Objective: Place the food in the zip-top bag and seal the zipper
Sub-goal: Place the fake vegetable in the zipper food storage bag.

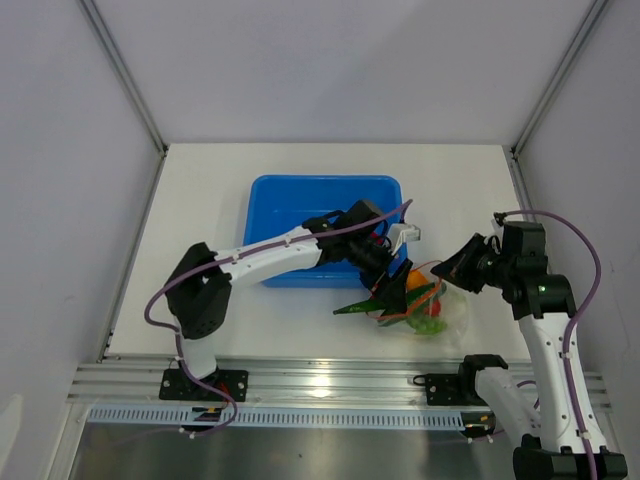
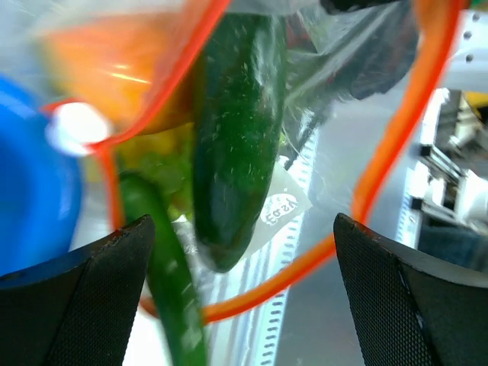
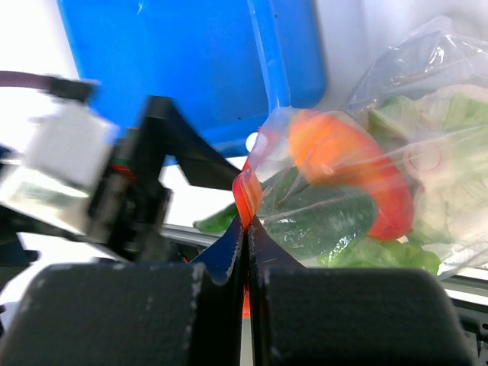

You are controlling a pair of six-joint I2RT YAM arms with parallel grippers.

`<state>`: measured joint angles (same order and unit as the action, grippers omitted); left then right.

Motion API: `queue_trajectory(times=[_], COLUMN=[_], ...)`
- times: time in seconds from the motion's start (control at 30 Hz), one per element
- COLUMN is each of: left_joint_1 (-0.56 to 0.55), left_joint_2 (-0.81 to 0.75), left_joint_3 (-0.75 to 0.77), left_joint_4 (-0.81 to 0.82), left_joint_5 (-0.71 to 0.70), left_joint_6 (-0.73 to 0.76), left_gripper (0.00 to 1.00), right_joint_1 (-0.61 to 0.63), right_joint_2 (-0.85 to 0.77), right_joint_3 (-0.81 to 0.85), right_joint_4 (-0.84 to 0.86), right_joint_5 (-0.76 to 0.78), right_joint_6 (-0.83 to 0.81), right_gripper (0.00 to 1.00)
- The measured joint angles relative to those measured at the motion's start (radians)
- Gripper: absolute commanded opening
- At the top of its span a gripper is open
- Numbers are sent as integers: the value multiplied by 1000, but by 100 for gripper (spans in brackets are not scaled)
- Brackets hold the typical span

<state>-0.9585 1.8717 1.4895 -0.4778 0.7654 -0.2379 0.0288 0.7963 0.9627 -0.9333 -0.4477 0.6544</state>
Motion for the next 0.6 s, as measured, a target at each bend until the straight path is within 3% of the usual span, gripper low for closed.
queue_trajectory(times=[0.37, 0.6], left_joint_1=[22, 79], left_joint_2=[-157, -193], left_joint_3=[-89, -42], left_joint_4=[125, 113], left_joint_5=[-141, -250], left_joint_6=[2, -18], left_gripper=[100, 100], right_joint_1=[-1, -1], right_joint_2=[-37, -56], right_joint_3=[0, 0], right_joint_4=[-43, -90], right_joint_5=[23, 32], right_joint_6=[0, 1], right_gripper=[0, 0])
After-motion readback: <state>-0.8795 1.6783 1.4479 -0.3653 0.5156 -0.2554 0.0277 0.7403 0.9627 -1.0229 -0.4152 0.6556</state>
